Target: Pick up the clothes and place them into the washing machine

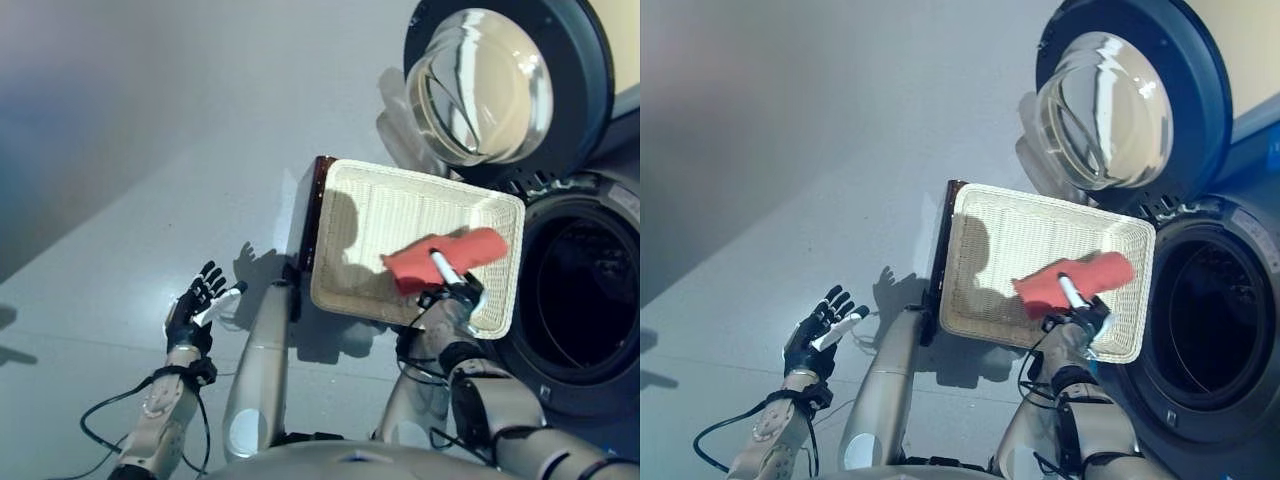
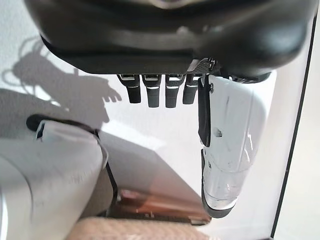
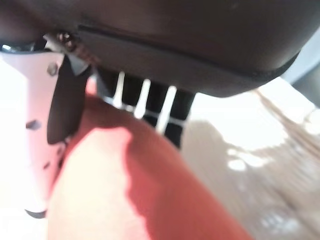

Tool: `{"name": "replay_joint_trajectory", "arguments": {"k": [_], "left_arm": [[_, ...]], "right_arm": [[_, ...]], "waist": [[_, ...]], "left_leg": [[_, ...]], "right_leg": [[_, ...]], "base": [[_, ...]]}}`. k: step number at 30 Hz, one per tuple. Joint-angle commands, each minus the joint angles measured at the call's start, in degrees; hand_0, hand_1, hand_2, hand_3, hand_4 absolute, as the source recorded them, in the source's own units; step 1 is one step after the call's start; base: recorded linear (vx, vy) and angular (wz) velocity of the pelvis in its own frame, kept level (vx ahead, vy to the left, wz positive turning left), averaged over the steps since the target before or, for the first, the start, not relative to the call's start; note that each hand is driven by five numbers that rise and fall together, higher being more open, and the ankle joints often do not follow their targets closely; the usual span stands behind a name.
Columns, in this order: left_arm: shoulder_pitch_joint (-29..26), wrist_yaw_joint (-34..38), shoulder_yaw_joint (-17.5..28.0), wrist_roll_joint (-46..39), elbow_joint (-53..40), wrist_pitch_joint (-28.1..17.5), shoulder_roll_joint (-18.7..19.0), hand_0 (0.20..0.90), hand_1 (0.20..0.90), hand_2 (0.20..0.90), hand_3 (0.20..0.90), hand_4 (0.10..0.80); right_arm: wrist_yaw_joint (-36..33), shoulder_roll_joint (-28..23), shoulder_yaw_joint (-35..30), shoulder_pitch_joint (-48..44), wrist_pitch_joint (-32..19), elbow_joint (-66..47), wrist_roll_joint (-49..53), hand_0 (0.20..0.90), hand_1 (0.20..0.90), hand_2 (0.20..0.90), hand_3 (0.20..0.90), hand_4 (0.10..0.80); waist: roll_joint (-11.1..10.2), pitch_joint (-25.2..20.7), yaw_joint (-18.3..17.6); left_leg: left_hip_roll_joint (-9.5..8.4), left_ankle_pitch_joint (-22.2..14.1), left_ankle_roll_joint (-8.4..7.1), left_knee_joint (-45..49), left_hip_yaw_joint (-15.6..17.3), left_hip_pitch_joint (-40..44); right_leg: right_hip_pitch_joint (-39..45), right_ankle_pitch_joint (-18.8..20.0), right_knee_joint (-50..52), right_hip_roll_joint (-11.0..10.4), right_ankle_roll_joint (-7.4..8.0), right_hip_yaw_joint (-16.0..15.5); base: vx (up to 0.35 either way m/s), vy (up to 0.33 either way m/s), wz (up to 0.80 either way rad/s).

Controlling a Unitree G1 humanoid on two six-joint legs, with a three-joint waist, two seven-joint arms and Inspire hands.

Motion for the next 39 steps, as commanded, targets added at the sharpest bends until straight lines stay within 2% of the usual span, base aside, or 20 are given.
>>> {"name": "replay_joint_trajectory", "arguments": {"k": [1, 2, 3, 4, 7, 8, 9, 10, 16, 20, 28, 35, 39], "left_arm": [[2.6, -1.5, 3.4, -0.9, -1.6, -3.4, 0.8, 0.9, 0.9, 0.9, 0.9, 0.8], [2.6, -1.8, 3.4, -1.1, -1.6, -3.2, 0.7, 0.9, 0.9, 0.9, 0.9, 0.8], [2.7, -2.1, 3.5, -1.3, -1.5, -3.1, 0.7, 0.9, 0.9, 0.9, 0.9, 0.8], [2.7, -2.5, 3.4, -1.8, -1.3, -3.0, 0.6, 0.9, 0.9, 0.9, 0.9, 0.8], [2.8, -3.1, 3.1, -2.4, -1.1, -2.7, 0.2, 0.9, 0.9, 0.9, 0.9, 0.8], [2.9, -3.4, 3.0, -2.6, -1.0, -2.6, 0.2, 0.9, 0.9, 0.9, 0.9, 0.8], [2.9, -3.7, 3.0, -2.7, -0.8, -2.6, 0.1, 0.9, 0.9, 0.9, 0.9, 0.8], [3.0, -3.8, 3.0, -2.9, -0.9, -2.6, 0.1, 0.9, 0.9, 0.9, 0.9, 0.8], [3.3, -4.4, 1.5, -3.4, -1.1, -2.1, 0.1, 0.9, 0.9, 0.9, 0.9, 0.8], [3.7, -4.6, 0.6, -3.5, -1.4, -1.4, 0.4, 0.9, 0.9, 0.9, 0.9, 0.8], [5.2, -4.8, 0.4, -4.7, -3.4, -1.7, 0.5, 0.9, 0.9, 0.9, 0.9, 0.8], [4.6, -5.1, -0.5, -5.7, -3.0, -1.3, 0.2, 0.9, 0.9, 0.9, 0.9, 0.8], [4.7, -4.8, -0.3, -6.3, -3.7, -1.7, 0.2, 0.9, 0.9, 0.9, 0.9, 0.8]], "right_arm": [[2.4, -5.6, -3.1, 0.4, -6.7, -1.6, 6.3, 0.2, 0.2, 0.2, 0.2, 0.3], [2.7, -5.9, -4.2, 0.4, -7.3, -1.8, 7.9, 0.2, 0.2, 0.2, 0.2, 0.3], [3.3, -6.4, -5.5, 0.6, -8.5, -2.6, 10.1, 0.2, 0.2, 0.2, 0.2, 0.3], [3.9, -6.7, -6.3, 0.7, -8.7, -2.3, 11.4, 0.2, 0.2, 0.2, 0.2, 0.3], [4.8, -7.5, -9.4, 0.2, -11.2, -3.5, 15.9, 0.2, 0.2, 0.2, 0.2, 0.3], [4.8, -7.9, -9.8, 0.2, -11.4, -3.3, 16.4, 0.2, 0.2, 0.2, 0.2, 0.3], [4.8, -8.6, -10.5, -0.1, -11.7, -3.1, 17.2, 0.2, 0.2, 0.2, 0.2, 0.3], [4.8, -9.3, -11.3, -0.3, -12.2, -3.2, 18.0, 0.2, 0.2, 0.2, 0.2, 0.3], [4.5, -13.1, -15.3, -3.4, -14.5, -2.8, 23.3, 0.2, 0.2, 0.2, 0.2, 0.3], [1.7, -16.9, -19.3, -6.4, -16.5, 0.1, 27.0, 0.2, 0.2, 0.2, 0.2, 0.3], [-2.4, -27.6, -21.5, -10.9, -16.3, 3.9, 27.8, 0.2, 0.2, 0.2, 0.2, 0.3], [-3.8, -30.9, -24.6, -11.7, -20.0, 4.3, 31.7, 0.2, 0.2, 0.2, 0.2, 0.3], [-4.4, -31.5, -23.9, -12.3, -20.1, 4.4, 31.6, 0.2, 0.2, 0.2, 0.2, 0.3]], "waist": [[0.2, -1.7, 1.3], [0.3, -1.8, 1.0], [0.4, -1.7, 0.8], [0.5, -2.1, 0.8], [0.9, -2.5, 0.2], [1.2, -2.4, 0.1], [1.3, -3.0, 0.0], [1.5, -2.9, -0.1], [2.7, -3.9, -0.5], [4.0, -4.8, -0.7], [6.3, -5.8, -0.9], [7.8, -6.2, -2.0], [7.9, -6.3, -2.3]], "left_leg": [[3.12, 0.2, -5.36, -4.7, -1.7, 1.9], [3.22, 0.3, -5.41, -4.9, -1.5, 1.9], [3.21, 2.4, -5.16, -5.8, -1.0, 1.7], [3.35, 0.9, -5.52, -5.9, -1.2, 2.5], [3.57, 1.5, -5.74, -7.5, -0.7, 3.4], [3.46, 3.2, -5.5, -8.3, -0.3, 3.2], [3.58, 1.9, -5.85, -8.7, -0.4, 4.1], [3.56, 3.8, -5.64, -9.6, 0.1, 3.9], [3.48, 3.9, -5.97, -10.5, 0.4, 4.6], [3.37, 4.0, -6.18, -11.1, 0.6, 4.9], [3.32, 4.0, -6.4, -11.7, 1.7, 5.8], [3.58, 3.6, -6.51, -11.7, 2.3, 6.7], [3.83, 3.4, -6.49, -11.8, 2.9, 6.7]], "right_leg": [[-1.4, 0.6, 1.5, 0.3, -1.9, 1.4], [-1.4, 0.6, 1.3, 0.3, -1.87, 1.5], [-1.7, 2.4, 0.1, 0.2, -2.34, 1.3], [-1.1, 1.1, 0.2, 0.4, -1.88, 1.8], [-0.9, 1.4, -0.9, 0.6, -1.81, 2.0], [-1.3, 2.8, -1.6, 0.6, -2.21, 1.9], [-0.7, 1.5, -1.6, 0.7, -1.77, 2.3], [-1.1, 3.1, -2.4, 0.6, -2.17, 2.0], [-1.4, 2.8, -2.2, 0.6, -2.06, 2.6], [-1.7, 2.2, -1.6, 0.5, -2.0, 3.0], [-2.6, 1.4, -0.4, 0.3, -2.04, 4.6], [-3.5, 0.3, 0.9, 0.6, -2.09, 6.2], [-4.3, 0.4, 1.3, 0.8, -2.16, 6.9]], "base": [[-0.007, -0.019, -0.13], [-0.102, -0.001, -0.14], [-0.003, -0.027, -0.14], [-0.002, -0.017, -0.15], [0.011, -0.019, -0.14], [0.028, -0.015, -0.12], [-0.072, 0.005, -0.08], [0.019, -0.016, -0.06], [0.0, -0.011, -0.08], [0.008, -0.001, -0.01], [0.001, 0.011, -0.03], [0.015, 0.001, -0.09], [0.005, 0.014, -0.05]]}}
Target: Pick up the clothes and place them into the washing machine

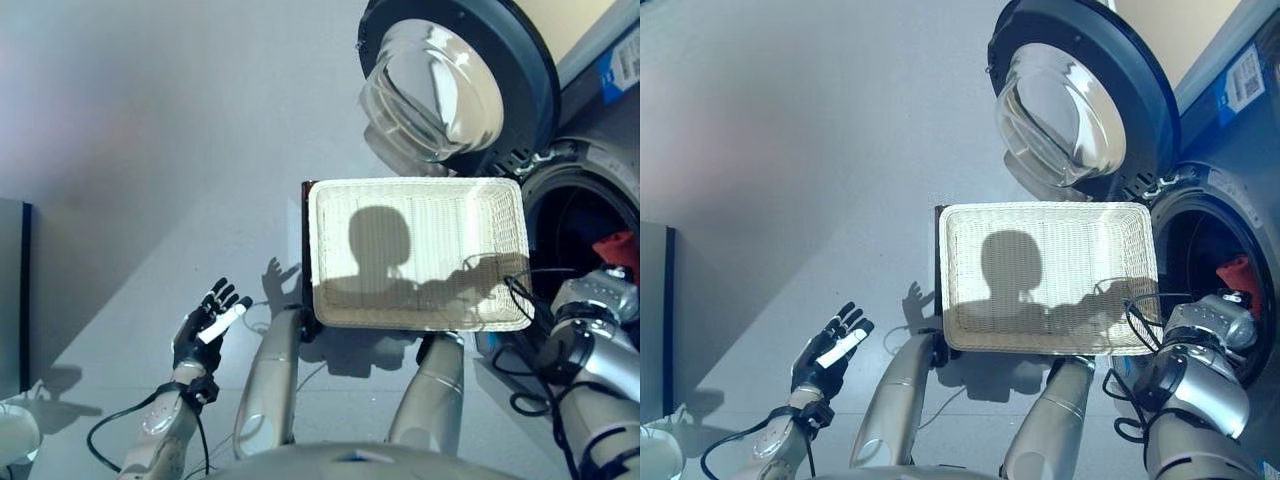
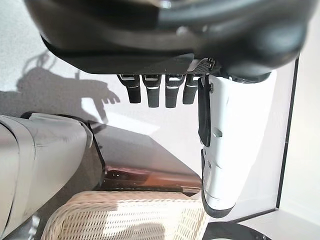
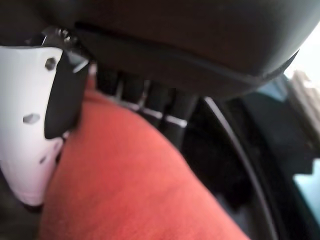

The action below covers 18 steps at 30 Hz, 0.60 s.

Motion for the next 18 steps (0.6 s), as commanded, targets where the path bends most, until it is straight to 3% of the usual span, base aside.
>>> {"name": "replay_joint_trajectory", "arguments": {"k": [1, 9, 10, 11, 12, 18], "left_arm": [[1.4, 0.2, 0.9, -1.4, -4.5, -2.7, 0.4, 0.9, 0.9, 0.9, 0.9, 0.8], [0.8, 0.8, 1.9, -1.9, -3.7, -2.8, 0.4, 0.9, 0.9, 0.9, 0.9, 0.8], [0.7, 0.8, 2.1, -1.9, -3.7, -2.7, 0.3, 0.9, 0.9, 0.9, 0.9, 0.8], [0.7, 0.8, 2.1, -1.9, -3.6, -2.7, 0.3, 0.9, 0.9, 0.9, 0.9, 0.8], [0.8, 0.8, 2.2, -1.9, -3.6, -2.7, 0.2, 0.9, 0.9, 0.9, 0.9, 0.8], [0.8, 0.9, 2.7, -2.2, -3.0, -2.7, 0.2, 0.9, 0.9, 0.9, 0.9, 0.8]], "right_arm": [[-0.9, -8.7, 2.2, 0.2, -6.1, -0.1, -1.0, 0.2, 0.2, 0.2, 0.2, 0.3], [-0.5, -7.4, 2.4, 0.8, -8.0, -0.2, -0.2, 0.2, 0.2, 0.2, 0.2, 0.3], [-0.3, -6.9, 2.5, 0.9, -8.1, -0.4, -0.2, 0.362, 0.362, 0.362, 0.362, 0.416], [-0.3, -6.8, 2.5, 0.9, -8.1, -0.5, -0.1, 0.686, 0.686, 0.686, 0.686, 0.647], [0.0, -6.6, 2.2, 1.4, -8.0, -0.5, -0.1, 0.9, 0.9, 0.9, 0.9, 0.8], [-0.1, -5.6, 2.9, 0.9, -7.8, 0.1, 0.0, 0.9, 0.9, 0.9, 0.9, 0.8]], "waist": [[1.7, -1.1, -0.7], [1.4, -1.6, -1.1], [1.3, -1.7, -1.2], [1.2, -1.7, -1.2], [1.1, -1.7, -1.3], [0.6, -2.2, -1.0]], "left_leg": [[3.21, 2.9, -7.04, -6.7, -4.4, 2.9], [3.54, 3.2, -7.02, -6.8, -4.3, 2.1], [3.57, 3.2, -7.07, -6.8, -4.3, 2.0], [3.57, 3.3, -7.08, -6.8, -4.3, 1.9], [3.62, 3.3, -7.12, -6.8, -4.3, 1.7], [3.64, 3.2, -7.12, -6.6, -4.4, 1.3]], "right_leg": [[-1.7, -3.4, 6.3, 1.2, -3.05, 0.7], [-2.6, -3.1, 6.6, 1.6, -3.32, 0.8], [-2.8, -3.0, 6.7, 1.7, -3.36, 0.8], [-2.8, -3.0, 6.7, 1.7, -3.36, 0.8], [-2.9, -3.0, 6.7, 1.7, -3.43, 0.8], [-3.2, -2.8, 6.5, 1.8, -3.59, 0.7]], "base": [[0.003, 0.002, -0.09], [-0.005, -0.004, -0.03], [0.0, 0.0, 0.0], [0.0, 0.0, 0.0], [0.0, 0.0, 0.0], [0.0, 0.0, 0.0]]}}
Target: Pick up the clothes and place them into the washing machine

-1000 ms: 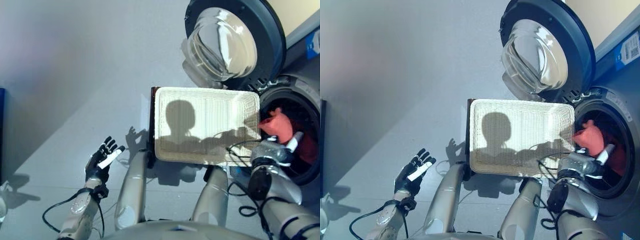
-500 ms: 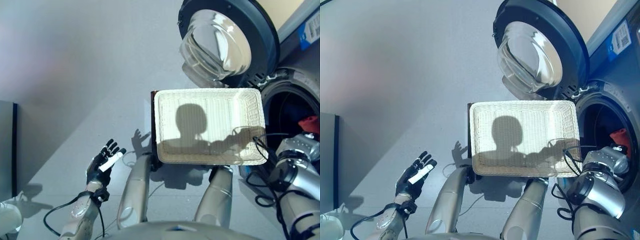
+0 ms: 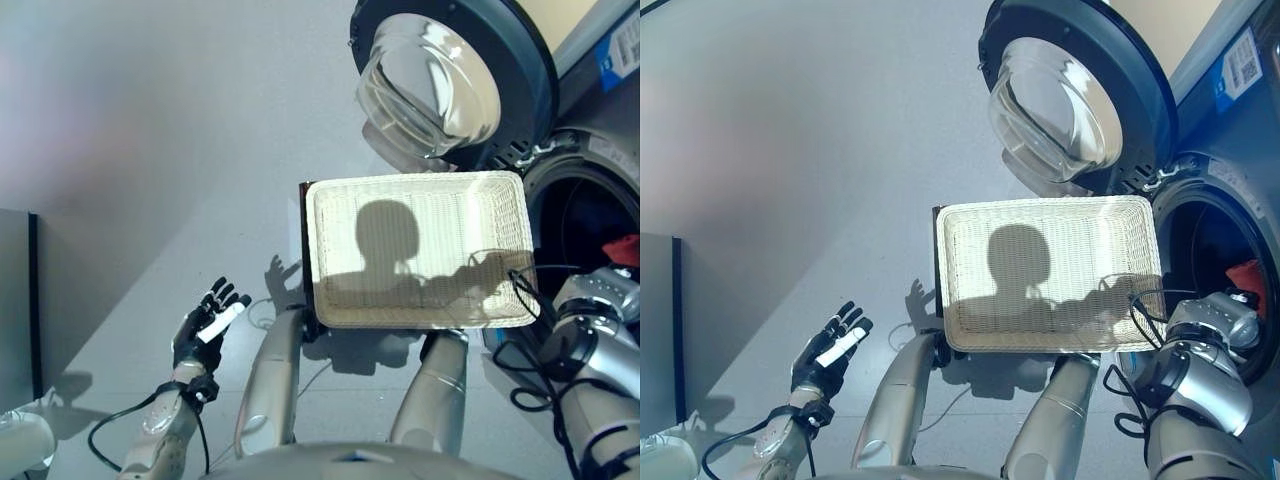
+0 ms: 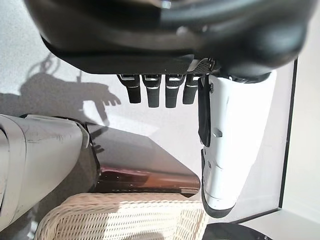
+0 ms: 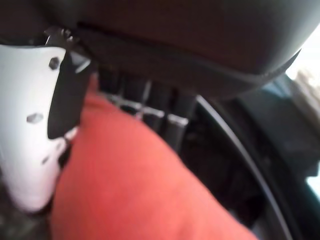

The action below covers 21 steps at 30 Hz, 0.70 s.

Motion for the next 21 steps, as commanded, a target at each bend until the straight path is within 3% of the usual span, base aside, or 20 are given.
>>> {"name": "replay_joint_trajectory", "arguments": {"k": [1, 21], "left_arm": [[1.1, 0.7, 2.7, -1.0, -3.0, -2.8, 0.3, 0.9, 0.9, 0.9, 0.9, 0.8], [1.2, 0.0, 2.3, -1.8, -2.3, -2.5, 0.5, 0.9, 0.9, 0.9, 0.9, 0.8]], "right_arm": [[0.8, -5.5, 3.3, 1.2, -6.2, 0.0, -1.1, 0.9, 0.9, 0.9, 0.9, 0.8], [0.5, -2.7, 3.4, 1.2, -6.2, 0.8, -0.5, 0.9, 0.9, 0.9, 0.9, 0.8]], "waist": [[0.1, -2.1, -0.6], [-1.2, -2.9, -0.2]], "left_leg": [[3.48, 4.0, -7.26, -7.0, -5.4, 1.7], [3.4, 5.3, -7.27, -9.9, -5.0, 3.0]], "right_leg": [[-2.0, -2.8, 6.6, 1.8, -3.54, -0.4], [1.3, -0.5, 1.8, 1.9, -3.07, -1.4]], "base": [[0.0, 0.0, 0.0], [0.0, 0.0, 0.0]]}}
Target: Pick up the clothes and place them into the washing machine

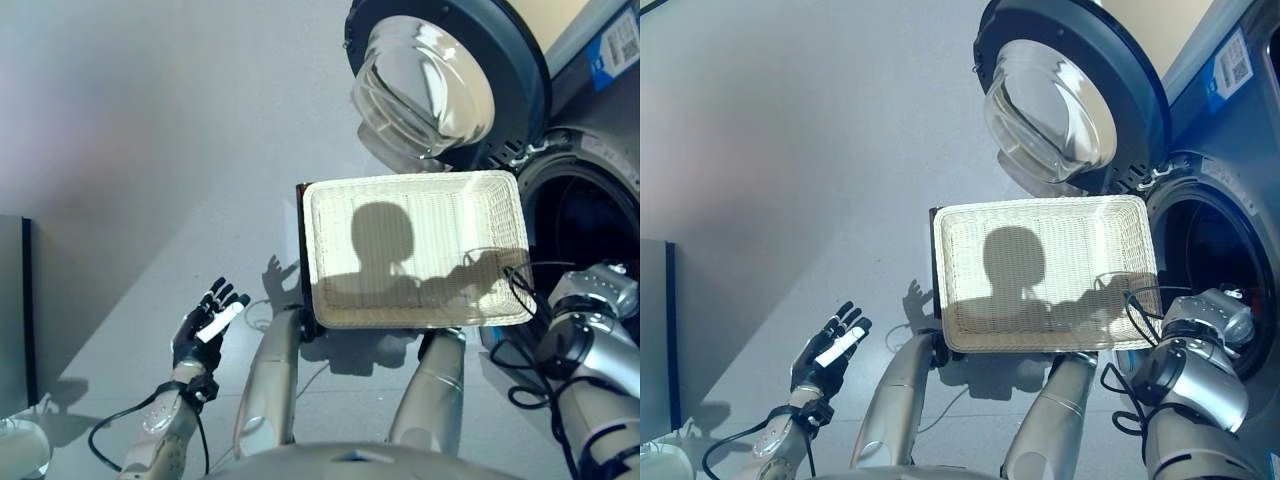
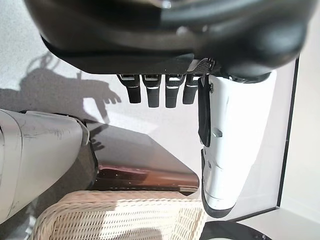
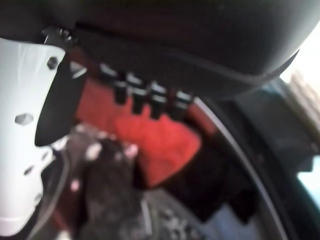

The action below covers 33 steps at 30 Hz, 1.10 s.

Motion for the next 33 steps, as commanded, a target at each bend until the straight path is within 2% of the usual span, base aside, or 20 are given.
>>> {"name": "replay_joint_trajectory", "arguments": {"k": [1, 7, 11, 17, 21, 25, 33], "left_arm": [[1.1, 0.1, 2.2, -1.1, -2.4, -2.6, 0.4, 0.9, 0.9, 0.9, 0.9, 0.8], [1.0, -0.2, 2.3, -1.0, -2.8, -2.6, 0.2, 0.9, 0.9, 0.9, 0.9, 0.8], [0.8, -0.2, 3.2, -0.5, -2.3, -2.5, -0.1, 0.9, 0.9, 0.9, 0.9, 0.8], [1.6, -1.7, 5.6, 0.5, -2.8, -2.3, -0.9, 0.9, 0.9, 0.9, 0.9, 0.8], [2.0, -2.2, 6.5, 1.5, -3.0, -2.4, -2.2, 0.9, 0.9, 0.9, 0.9, 0.8], [2.0, -2.8, 7.1, 2.5, -2.7, -2.3, -3.0, 0.9, 0.9, 0.9, 0.9, 0.8], [3.3, -4.2, 8.3, 4.0, -2.7, -1.8, -4.7, 0.9, 0.9, 0.9, 0.9, 0.8]], "right_arm": [[0.3, -2.9, 2.5, 2.0, -6.2, 0.7, -2.0, 0.9, 0.9, 0.9, 0.9, 0.8], [0.2, 1.0, 3.1, 3.9, -4.4, 1.1, -3.1, 0.9, 0.9, 0.9, 0.9, 0.8], [0.5, 3.4, 4.8, 6.2, -0.5, 2.9, -4.8, 0.9, 0.9, 0.9, 0.9, 0.8], [4.6, 5.6, 10.4, 11.3, 8.1, 5.8, -11.8, 0.9, 0.9, 0.9, 0.9, 0.8], [6.8, 8.3, 12.8, 14.9, 10.5, 6.0, -15.8, 0.9, 0.9, 0.9, 0.9, 0.8], [9.7, 10.7, 18.2, 18.4, 14.8, 6.6, -23.7, 0.9, 0.9, 0.9, 0.9, 0.8], [12.7, 14.1, 26.7, 20.0, 19.4, 6.6, -36.3, 0.9, 0.9, 0.9, 0.9, 0.8]], "waist": [[-1.0, -2.8, 0.6], [-2.4, -3.3, 0.6], [-4.0, -4.1, 0.6], [-6.4, -4.9, 0.6], [-7.6, -5.6, 0.7], [-8.6, -6.0, 0.7], [-9.6, -7.4, 1.4]], "left_leg": [[3.02, 6.1, -7.59, -11.4, -5.0, 3.7], [1.98, 7.4, -7.46, -15.7, -4.9, 7.9], [1.77, 8.1, -7.66, -18.9, -5.0, 11.5], [1.98, 10.0, -8.14, -23.2, -4.8, 17.7], [2.54, 10.6, -8.53, -24.9, -5.1, 21.1], [3.25, 10.4, -8.8, -25.3, -5.1, 24.1], [3.81, 10.5, -9.09, -26.9, -4.9, 27.5]], "right_leg": [[1.6, -0.3, 1.3, 1.6, -2.95, -1.6], [7.6, 2.6, -5.5, 1.5, -2.28, -2.9], [12.4, 4.6, -10.8, 1.5, -1.77, -4.2], [20.3, 7.8, -18.2, 1.5, -1.29, -6.6], [24.4, 8.4, -21.7, 1.9, -1.1, -7.8], [27.7, 8.6, -23.3, 2.4, -1.11, -9.0], [31.3, 8.8, -25.5, 3.1, -1.13, -9.8]], "base": [[0.0, 0.0, 0.0], [0.034, -0.002, -0.05], [0.071, -0.025, 0.01], [0.099, -0.043, -0.01], [0.117, -0.052, -0.03], [0.098, -0.045, 0.02], [0.068, -0.013, -0.02]]}}
